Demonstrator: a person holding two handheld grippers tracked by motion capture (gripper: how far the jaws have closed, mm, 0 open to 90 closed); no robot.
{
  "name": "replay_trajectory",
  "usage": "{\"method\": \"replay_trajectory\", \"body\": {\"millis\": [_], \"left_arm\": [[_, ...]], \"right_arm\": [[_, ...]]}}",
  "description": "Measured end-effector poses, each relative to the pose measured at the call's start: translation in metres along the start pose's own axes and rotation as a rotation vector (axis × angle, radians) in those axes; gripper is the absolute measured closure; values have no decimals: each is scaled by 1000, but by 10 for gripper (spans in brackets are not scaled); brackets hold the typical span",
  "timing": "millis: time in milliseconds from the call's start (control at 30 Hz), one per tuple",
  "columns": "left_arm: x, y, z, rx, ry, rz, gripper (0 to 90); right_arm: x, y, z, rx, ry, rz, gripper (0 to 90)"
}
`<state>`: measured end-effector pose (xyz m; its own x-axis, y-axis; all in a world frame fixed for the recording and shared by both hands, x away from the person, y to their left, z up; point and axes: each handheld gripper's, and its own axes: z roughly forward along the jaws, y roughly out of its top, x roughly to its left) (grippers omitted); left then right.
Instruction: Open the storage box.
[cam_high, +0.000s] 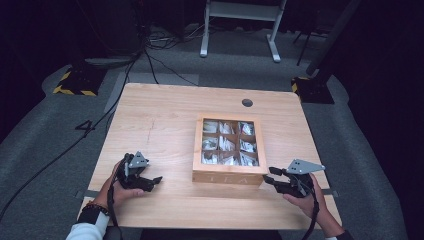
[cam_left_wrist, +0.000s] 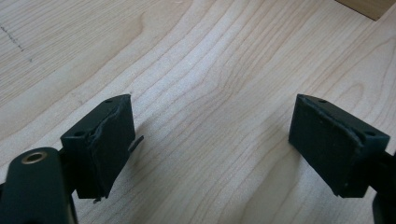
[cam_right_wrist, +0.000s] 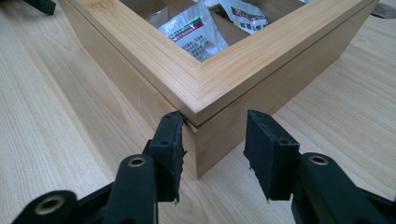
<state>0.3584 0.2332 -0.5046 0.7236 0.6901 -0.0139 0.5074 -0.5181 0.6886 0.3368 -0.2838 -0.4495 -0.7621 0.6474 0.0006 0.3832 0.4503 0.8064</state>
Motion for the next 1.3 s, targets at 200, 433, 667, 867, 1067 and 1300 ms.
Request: {"method": "replay_trajectory", "body": {"millis": [200, 433, 667, 867, 1067, 1300], "left_arm": [[0, 0, 0, 0, -1, 0, 148], [0, 0, 0, 1, 2, -4, 147], [0, 0, 0, 0, 3, -5, 148], [-1, 0, 1, -1, 3, -9, 147], [-2, 2, 1, 7, 12, -16, 148], [-3, 4, 2, 13, 16, -25, 150]], "right_arm": [[2, 2, -1, -18, -11, -9, 580], [4, 5, -3, -41, -17, -18, 578], [6, 10, -6, -73, -31, -36, 578], [7, 14, -9, -91, -42, -38, 576], [7, 18, -12, -111, -54, -38, 569], [8, 21, -14, -117, -62, -47, 568]]}}
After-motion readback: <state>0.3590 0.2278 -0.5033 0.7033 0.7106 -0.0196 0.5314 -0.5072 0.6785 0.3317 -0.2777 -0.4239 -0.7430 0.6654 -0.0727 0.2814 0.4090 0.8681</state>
